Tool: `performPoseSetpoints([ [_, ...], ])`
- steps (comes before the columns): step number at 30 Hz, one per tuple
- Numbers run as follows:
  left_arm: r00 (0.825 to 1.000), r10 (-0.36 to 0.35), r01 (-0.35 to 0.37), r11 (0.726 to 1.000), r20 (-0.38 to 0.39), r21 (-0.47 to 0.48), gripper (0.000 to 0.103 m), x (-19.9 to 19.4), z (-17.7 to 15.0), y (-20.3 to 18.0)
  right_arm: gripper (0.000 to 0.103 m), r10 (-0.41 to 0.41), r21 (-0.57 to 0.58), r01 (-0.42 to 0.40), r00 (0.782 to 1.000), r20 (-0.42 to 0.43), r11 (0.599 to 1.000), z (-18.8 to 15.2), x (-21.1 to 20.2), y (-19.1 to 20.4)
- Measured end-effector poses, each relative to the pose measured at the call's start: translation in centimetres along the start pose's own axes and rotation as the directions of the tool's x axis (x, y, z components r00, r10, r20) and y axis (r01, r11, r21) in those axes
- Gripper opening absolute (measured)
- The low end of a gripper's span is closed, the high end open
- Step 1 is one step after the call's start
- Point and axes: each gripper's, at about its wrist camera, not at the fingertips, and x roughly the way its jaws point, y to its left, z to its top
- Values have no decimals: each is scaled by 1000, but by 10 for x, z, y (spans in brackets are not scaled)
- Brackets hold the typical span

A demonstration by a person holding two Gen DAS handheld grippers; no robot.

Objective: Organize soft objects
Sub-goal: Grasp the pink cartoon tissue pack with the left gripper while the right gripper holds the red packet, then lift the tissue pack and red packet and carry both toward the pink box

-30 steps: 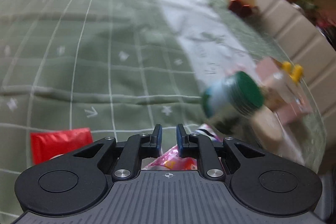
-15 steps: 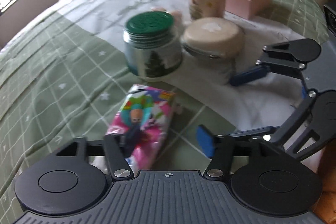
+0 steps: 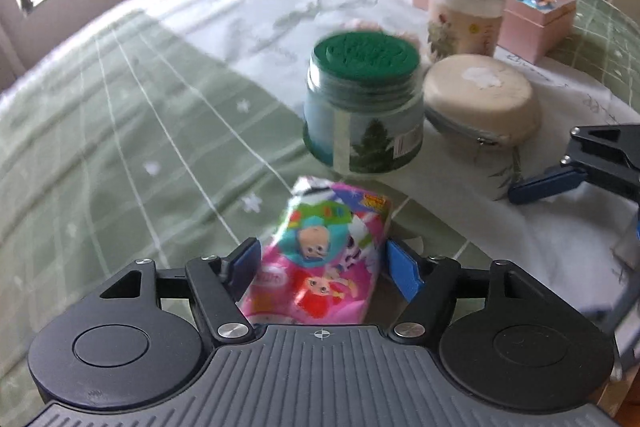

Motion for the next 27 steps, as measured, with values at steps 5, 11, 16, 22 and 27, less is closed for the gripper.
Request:
performPoseSetpoints([
  [5, 999, -50, 49, 994, -9, -95, 78, 6, 2, 15, 103, 42, -7, -42, 999, -21, 999, 2, 2, -2],
  [11, 999, -35, 34, 993, -6, -109, 78, 7, 1, 10, 103, 58, -19, -59, 998, -38, 998, 2, 2, -1],
  [16, 999, -34, 34, 993, 9, -115, 77, 10, 0, 7, 103, 49, -52, -52, 997, -52, 997, 2, 3, 3],
  [22, 999, -43, 45, 980, 16, -196, 73, 6, -6, 9, 103, 18, -82, -23, 998, -63, 996, 5, 5, 8],
  [27, 993, -81, 102, 945, 82, -310, 60, -18, -25, 19, 98, -20, -90, 12, 995, -94, 996, 18, 5, 19],
])
